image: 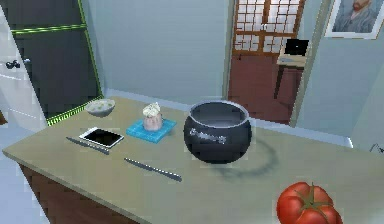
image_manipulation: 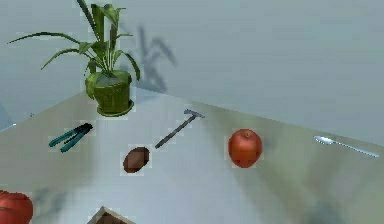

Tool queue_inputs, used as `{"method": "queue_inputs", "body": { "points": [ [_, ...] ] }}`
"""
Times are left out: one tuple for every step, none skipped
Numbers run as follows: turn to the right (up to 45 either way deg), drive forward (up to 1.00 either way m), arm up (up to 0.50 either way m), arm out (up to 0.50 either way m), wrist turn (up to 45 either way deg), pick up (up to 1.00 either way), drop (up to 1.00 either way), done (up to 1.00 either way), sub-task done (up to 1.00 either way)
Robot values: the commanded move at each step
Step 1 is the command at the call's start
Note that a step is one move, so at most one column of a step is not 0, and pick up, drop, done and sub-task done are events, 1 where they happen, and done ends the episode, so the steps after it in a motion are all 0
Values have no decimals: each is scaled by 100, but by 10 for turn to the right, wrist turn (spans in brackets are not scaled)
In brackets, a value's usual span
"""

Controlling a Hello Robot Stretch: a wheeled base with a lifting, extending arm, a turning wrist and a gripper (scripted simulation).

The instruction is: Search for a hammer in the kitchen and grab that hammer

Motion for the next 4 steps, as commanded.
{"method": "queue_inputs", "body": {
  "points": [
    [0,0,38,0,0,0,0,0,0],
    [0,0,0,26,0,0,0,0,0],
    [0,0,0,0,450,0,0,0,0],
    [0,0,0,0,450,0,0,0,0]
  ]
}}
